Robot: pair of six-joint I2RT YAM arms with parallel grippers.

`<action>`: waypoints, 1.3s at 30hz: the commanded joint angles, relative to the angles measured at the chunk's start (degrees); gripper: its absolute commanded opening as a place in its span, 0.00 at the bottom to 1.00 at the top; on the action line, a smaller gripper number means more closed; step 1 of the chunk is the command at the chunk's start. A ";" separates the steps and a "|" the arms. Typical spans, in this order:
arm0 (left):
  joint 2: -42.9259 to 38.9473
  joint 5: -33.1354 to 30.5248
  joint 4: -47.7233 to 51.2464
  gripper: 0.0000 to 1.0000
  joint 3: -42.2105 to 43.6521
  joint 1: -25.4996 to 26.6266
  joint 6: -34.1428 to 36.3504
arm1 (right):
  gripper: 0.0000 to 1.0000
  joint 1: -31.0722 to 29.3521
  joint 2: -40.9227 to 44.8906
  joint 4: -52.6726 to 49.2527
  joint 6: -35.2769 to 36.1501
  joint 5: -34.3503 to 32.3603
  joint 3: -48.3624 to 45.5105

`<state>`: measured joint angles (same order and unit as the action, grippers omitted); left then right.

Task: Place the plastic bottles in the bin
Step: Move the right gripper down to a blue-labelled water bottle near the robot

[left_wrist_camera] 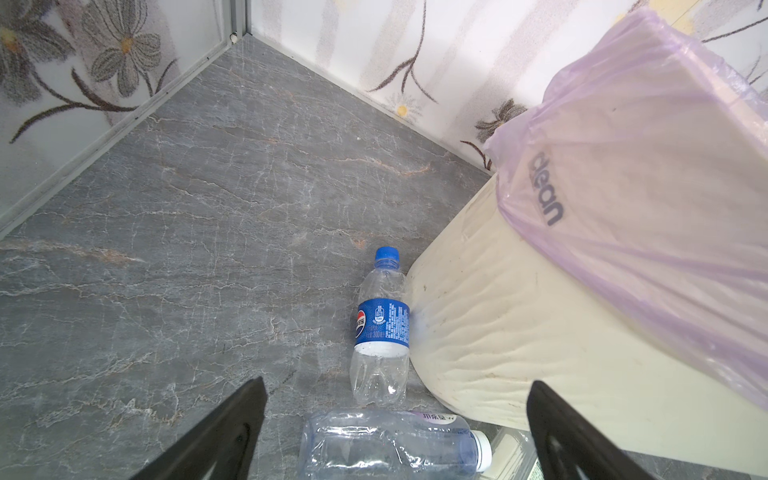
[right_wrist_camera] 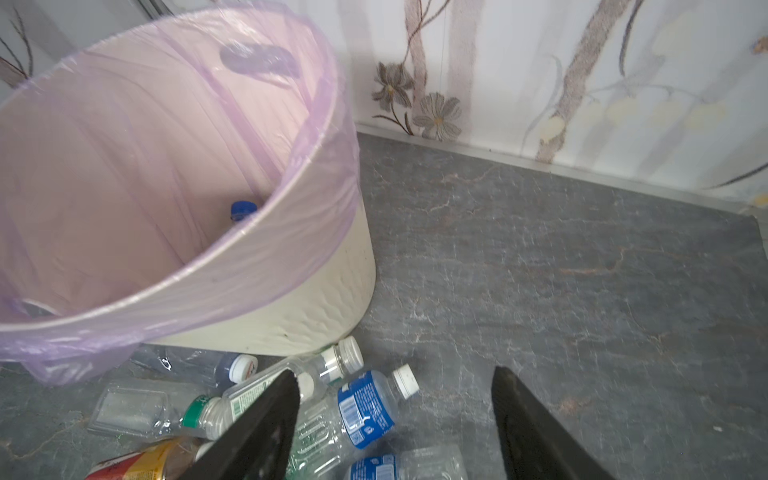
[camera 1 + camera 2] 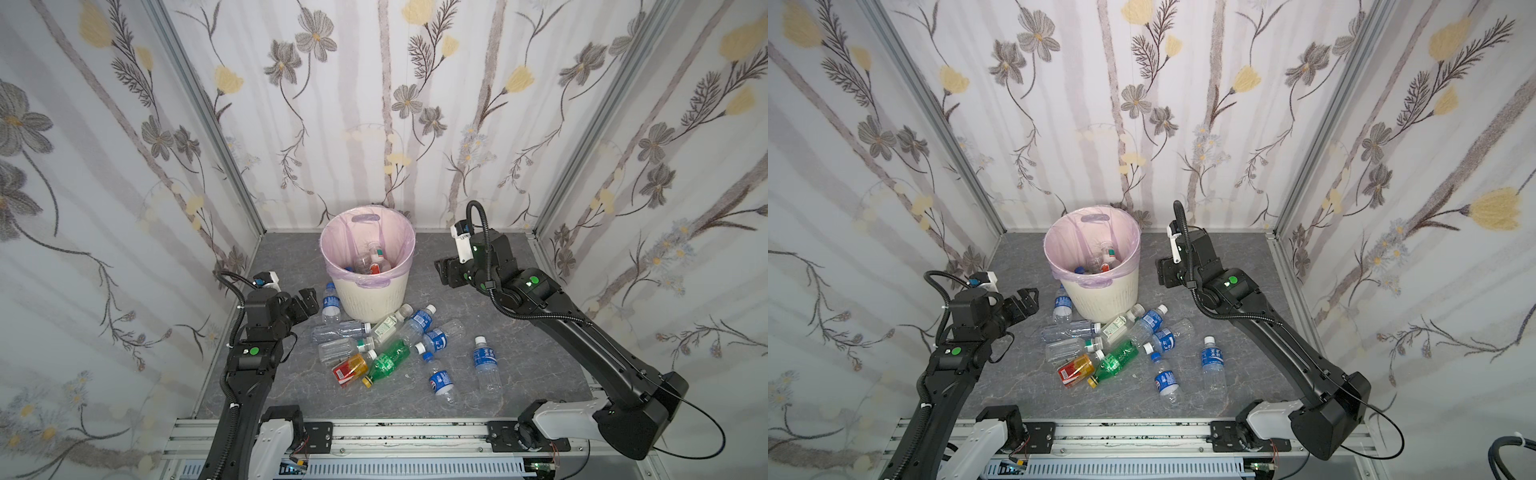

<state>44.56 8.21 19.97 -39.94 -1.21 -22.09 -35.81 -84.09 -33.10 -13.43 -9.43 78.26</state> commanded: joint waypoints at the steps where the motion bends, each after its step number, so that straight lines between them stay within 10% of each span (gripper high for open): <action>1: -0.02 0.58 -1.51 1.00 -0.05 -0.06 -0.11 | 0.75 0.82 1.36 -4.71 -2.04 -3.23 -2.85; 39: -3.37 0.96 -0.76 1.00 1.96 -0.07 0.65 | 0.81 2.41 7.73 -9.38 -21.82 -4.44 -32.40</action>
<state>41.65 9.23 19.97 -38.44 -1.21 -21.91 -33.41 -76.97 -45.15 -32.47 -13.80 47.09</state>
